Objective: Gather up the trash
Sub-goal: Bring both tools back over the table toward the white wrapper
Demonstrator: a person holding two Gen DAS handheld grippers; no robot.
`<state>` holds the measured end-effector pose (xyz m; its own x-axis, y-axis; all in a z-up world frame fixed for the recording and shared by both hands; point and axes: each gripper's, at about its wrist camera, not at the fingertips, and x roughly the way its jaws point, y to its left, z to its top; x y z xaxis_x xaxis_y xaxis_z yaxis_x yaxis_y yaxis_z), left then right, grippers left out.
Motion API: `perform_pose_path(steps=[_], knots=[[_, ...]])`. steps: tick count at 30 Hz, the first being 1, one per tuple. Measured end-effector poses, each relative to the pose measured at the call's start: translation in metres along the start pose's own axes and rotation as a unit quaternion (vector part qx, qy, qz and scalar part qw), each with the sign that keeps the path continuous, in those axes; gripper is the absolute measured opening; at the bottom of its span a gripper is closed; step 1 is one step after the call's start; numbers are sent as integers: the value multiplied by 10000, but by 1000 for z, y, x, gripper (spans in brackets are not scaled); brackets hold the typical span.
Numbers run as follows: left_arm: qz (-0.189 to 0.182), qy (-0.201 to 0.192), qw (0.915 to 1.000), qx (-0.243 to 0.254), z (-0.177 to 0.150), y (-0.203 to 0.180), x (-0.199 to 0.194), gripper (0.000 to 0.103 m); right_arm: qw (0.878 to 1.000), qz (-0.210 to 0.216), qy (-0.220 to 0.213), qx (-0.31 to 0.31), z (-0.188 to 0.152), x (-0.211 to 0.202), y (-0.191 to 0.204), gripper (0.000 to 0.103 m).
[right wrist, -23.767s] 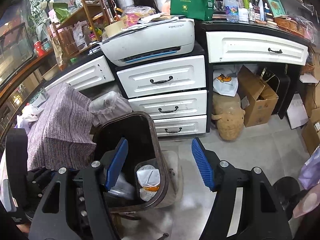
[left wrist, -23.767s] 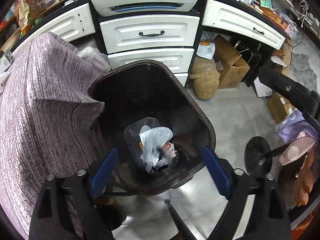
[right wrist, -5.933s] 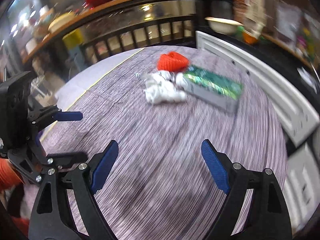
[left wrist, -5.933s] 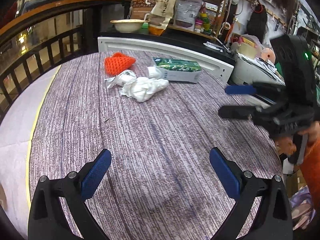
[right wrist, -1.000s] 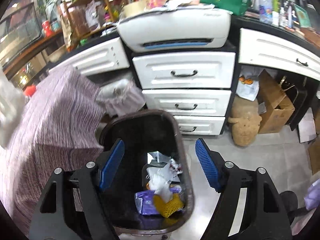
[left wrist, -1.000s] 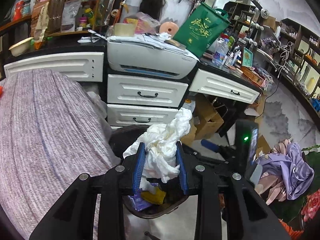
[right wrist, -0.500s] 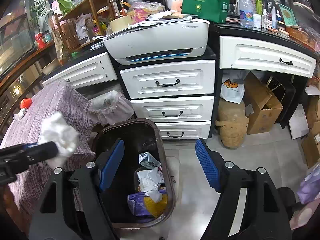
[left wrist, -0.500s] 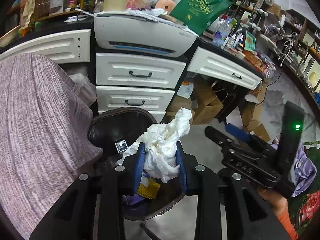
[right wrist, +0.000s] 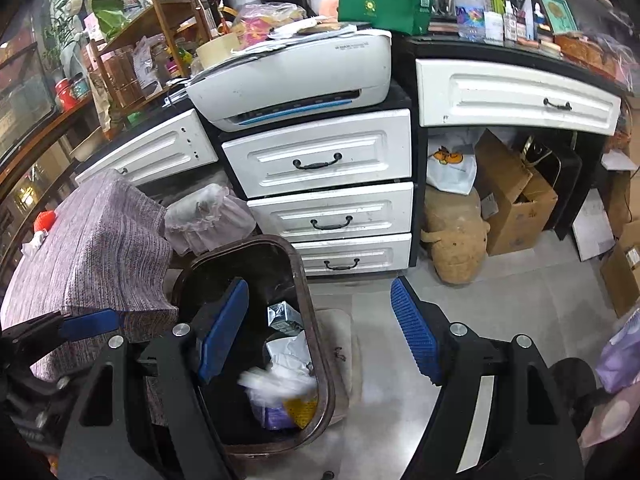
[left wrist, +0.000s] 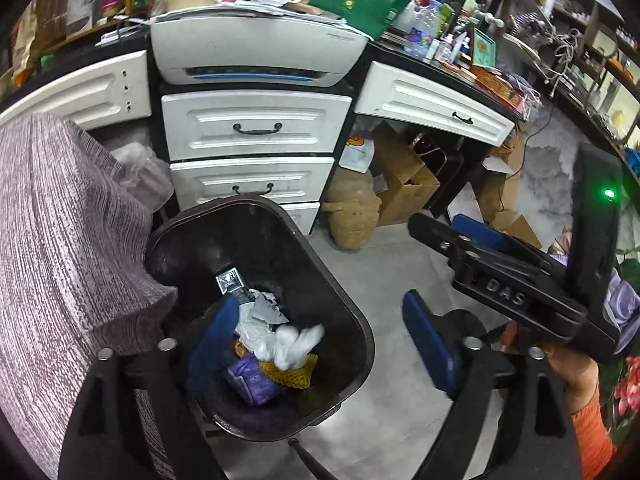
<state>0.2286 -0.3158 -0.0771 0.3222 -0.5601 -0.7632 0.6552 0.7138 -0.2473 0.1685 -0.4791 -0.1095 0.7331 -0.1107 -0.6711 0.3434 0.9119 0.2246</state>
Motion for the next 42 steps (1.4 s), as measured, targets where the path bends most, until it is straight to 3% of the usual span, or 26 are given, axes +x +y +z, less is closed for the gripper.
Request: perform_pose_path(steps=[8,15,23,32,42], knots=[[-124,-70,9999,-50,1,-1,-14,94,9999,61,122,-47,-3,8,11,74],[-55,-283,9996,-82,1,8,-43,96,9991,376,174,-131,2,18,39,74],[553,-776,9953,-141,2,51,-95,97,9934,967,116,-609,20,20,98,74],[1637,-1218,9763,-722,-5,142,-156,97,9733,1827,62,-1389,46,15,189,74],[2709,-1456,9391,-1534,-11,254,-206,97,9380,2653,254,-2217,55,13,302,74]])
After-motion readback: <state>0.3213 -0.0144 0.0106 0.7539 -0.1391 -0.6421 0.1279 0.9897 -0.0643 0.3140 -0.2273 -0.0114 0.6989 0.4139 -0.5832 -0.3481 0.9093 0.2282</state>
